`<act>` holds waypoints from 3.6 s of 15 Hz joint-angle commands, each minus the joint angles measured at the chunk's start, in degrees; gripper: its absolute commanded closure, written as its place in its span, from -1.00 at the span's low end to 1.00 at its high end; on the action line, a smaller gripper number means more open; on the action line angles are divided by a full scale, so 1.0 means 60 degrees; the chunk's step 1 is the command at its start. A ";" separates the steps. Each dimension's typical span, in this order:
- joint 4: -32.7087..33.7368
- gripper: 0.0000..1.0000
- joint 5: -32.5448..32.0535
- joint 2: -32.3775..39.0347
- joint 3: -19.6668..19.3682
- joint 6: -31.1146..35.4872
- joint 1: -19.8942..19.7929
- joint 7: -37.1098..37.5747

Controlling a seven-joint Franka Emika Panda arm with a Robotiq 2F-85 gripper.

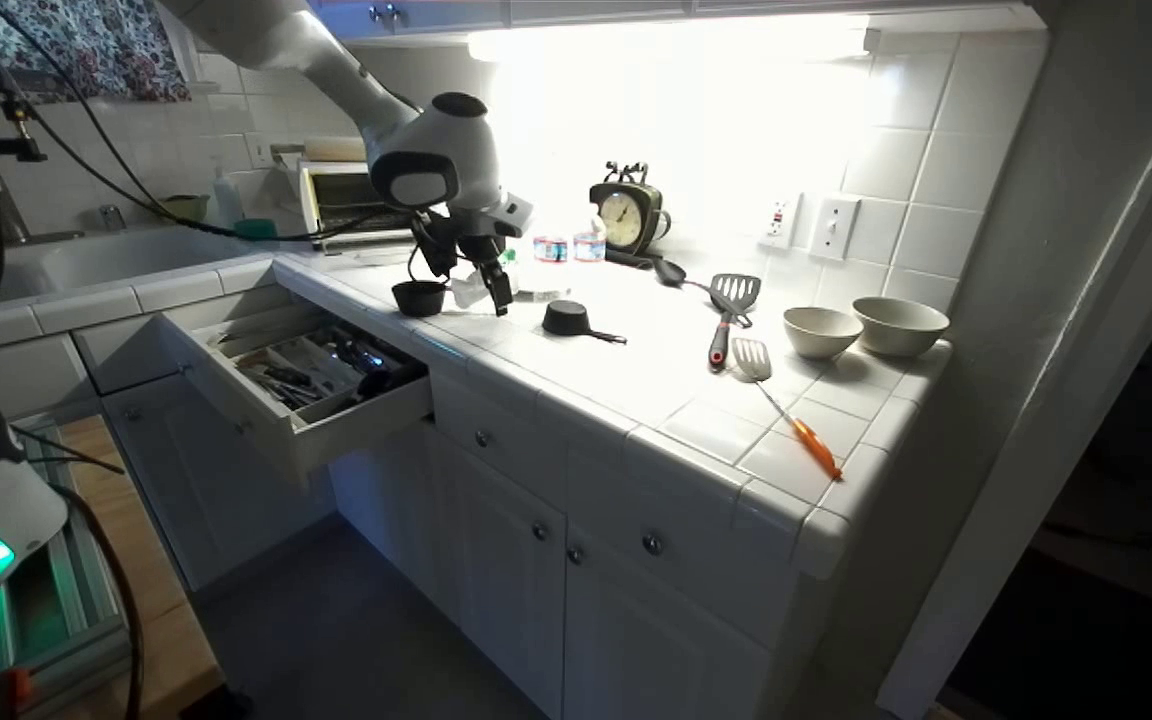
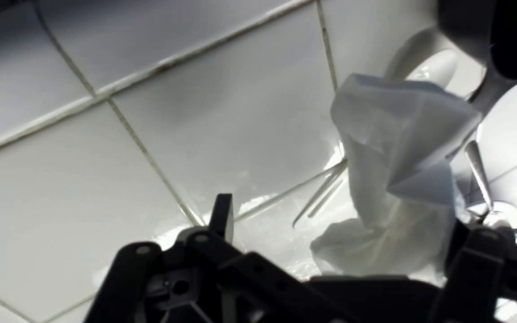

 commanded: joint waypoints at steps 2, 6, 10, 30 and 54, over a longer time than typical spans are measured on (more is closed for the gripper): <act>0.0271 -1.00 0.0304 -0.0312 -0.0610 -0.1741 0.0034 -0.1109; 0.0537 -1.00 0.0430 -0.0499 -0.0777 -0.3263 -0.0142 -0.3434; 0.0591 -1.00 -0.0491 -0.0528 -0.1429 -0.2702 0.0437 -0.3519; 0.0211 0.19 -0.5172 -0.0464 -0.3122 -0.0260 0.2162 -0.0118; 0.1779 -1.00 -0.5345 0.0145 -0.3085 -0.6795 0.2436 0.1539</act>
